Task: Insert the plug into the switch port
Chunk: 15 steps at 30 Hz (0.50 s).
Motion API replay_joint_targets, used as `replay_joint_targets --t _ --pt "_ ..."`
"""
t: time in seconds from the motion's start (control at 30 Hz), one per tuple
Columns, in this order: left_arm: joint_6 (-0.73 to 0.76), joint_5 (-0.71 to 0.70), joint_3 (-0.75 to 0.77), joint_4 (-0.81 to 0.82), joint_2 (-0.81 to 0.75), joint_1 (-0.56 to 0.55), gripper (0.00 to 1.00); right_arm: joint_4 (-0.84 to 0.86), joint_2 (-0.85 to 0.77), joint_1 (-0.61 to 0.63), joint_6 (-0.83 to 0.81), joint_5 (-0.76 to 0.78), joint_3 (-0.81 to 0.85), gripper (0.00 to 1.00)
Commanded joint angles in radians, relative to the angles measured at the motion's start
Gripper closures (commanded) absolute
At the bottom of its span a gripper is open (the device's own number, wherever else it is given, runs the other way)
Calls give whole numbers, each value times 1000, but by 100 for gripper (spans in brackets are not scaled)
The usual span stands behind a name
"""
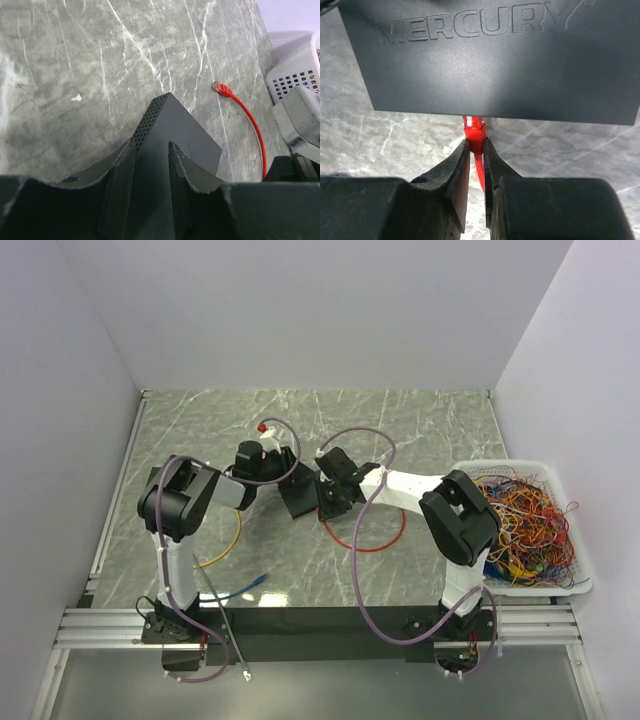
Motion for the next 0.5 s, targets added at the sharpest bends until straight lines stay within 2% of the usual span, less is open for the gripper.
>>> replay_joint_targets --t 0.0,0.47 --pt "10 116 -10 -71 41 -37 61 139 41 -47 -33 101 75 100" --pt "19 144 -49 10 75 -51 61 220 121 -72 -128 127 185 100"
